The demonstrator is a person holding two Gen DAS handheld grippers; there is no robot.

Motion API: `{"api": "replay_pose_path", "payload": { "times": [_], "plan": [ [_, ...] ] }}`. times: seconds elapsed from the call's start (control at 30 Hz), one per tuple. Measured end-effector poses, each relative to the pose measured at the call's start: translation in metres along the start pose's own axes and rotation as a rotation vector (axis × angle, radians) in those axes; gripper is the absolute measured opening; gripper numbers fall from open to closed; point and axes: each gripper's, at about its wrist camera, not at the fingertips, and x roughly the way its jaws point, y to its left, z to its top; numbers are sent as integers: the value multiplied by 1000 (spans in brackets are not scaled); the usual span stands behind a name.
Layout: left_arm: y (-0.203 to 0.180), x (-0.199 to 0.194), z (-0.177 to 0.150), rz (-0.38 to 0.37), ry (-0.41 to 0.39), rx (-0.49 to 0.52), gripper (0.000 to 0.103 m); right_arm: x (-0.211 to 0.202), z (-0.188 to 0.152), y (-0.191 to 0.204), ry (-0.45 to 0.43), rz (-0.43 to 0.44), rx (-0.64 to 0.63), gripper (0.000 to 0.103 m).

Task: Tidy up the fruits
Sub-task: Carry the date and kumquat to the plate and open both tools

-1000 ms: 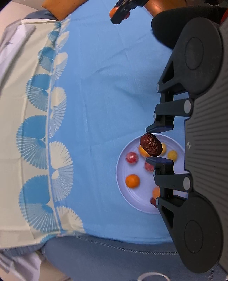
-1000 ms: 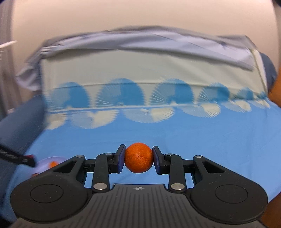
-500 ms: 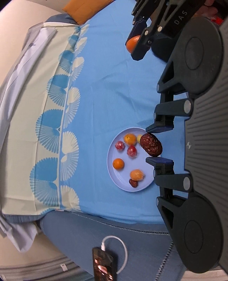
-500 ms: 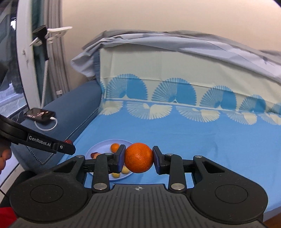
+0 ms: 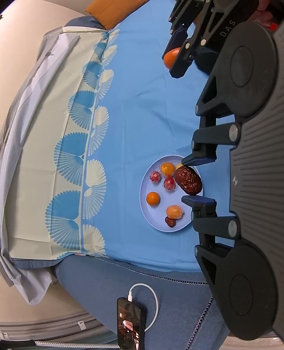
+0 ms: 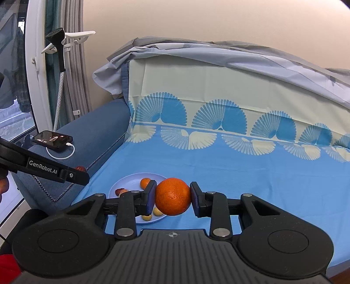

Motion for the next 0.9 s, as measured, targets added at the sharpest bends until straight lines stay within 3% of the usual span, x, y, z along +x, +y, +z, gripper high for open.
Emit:
{"api": "replay_pose_path", "payload": {
  "times": [0.9],
  "plan": [
    [17, 28, 16, 21, 37, -39, 32, 26, -1, 1, 70, 3, -3, 34]
  ]
}}
